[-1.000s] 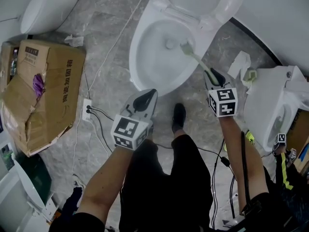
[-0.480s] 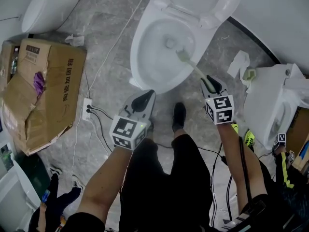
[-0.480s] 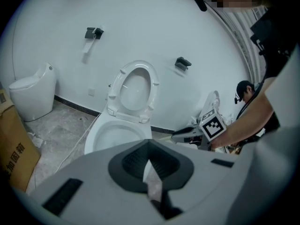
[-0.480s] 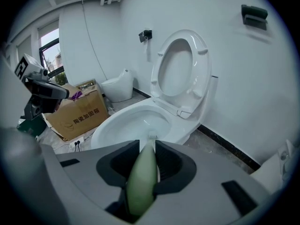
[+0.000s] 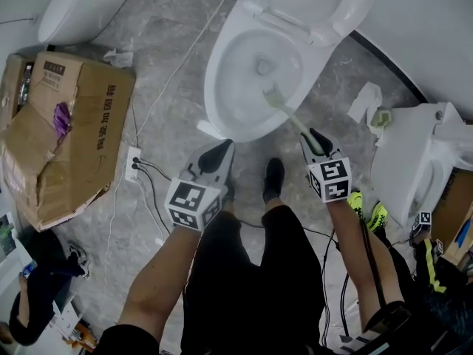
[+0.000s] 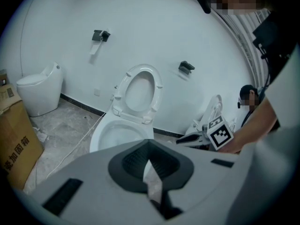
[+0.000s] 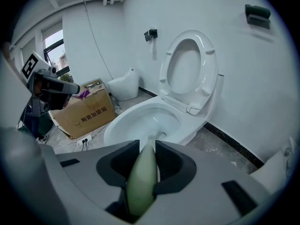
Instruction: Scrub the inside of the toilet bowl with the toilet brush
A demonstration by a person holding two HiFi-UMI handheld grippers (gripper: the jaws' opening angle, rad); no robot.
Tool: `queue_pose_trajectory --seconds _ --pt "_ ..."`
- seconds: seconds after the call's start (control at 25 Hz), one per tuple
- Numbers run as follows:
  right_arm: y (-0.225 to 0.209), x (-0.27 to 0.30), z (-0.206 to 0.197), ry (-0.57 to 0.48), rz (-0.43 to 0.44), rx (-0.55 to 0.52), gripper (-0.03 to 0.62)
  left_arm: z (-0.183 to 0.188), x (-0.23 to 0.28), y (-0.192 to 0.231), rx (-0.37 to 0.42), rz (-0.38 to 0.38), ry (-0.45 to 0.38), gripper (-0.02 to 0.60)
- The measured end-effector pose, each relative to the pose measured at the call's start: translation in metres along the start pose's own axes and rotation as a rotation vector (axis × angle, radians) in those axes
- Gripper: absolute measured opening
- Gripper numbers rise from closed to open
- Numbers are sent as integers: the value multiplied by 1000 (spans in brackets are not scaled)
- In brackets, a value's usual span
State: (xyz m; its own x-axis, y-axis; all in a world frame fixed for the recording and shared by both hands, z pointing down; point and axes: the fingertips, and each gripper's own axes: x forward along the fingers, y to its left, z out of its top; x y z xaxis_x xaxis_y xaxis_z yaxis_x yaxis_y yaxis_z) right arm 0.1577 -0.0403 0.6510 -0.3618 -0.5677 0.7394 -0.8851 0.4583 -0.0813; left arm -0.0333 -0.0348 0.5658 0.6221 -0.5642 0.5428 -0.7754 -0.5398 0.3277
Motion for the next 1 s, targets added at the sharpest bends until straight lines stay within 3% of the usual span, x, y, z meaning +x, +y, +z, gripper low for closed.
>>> queue_pose_trajectory --seconds 1.0 --pt "90 -7 -10 24 134 -8 112 -11 -28 18 -9 49 -6 9"
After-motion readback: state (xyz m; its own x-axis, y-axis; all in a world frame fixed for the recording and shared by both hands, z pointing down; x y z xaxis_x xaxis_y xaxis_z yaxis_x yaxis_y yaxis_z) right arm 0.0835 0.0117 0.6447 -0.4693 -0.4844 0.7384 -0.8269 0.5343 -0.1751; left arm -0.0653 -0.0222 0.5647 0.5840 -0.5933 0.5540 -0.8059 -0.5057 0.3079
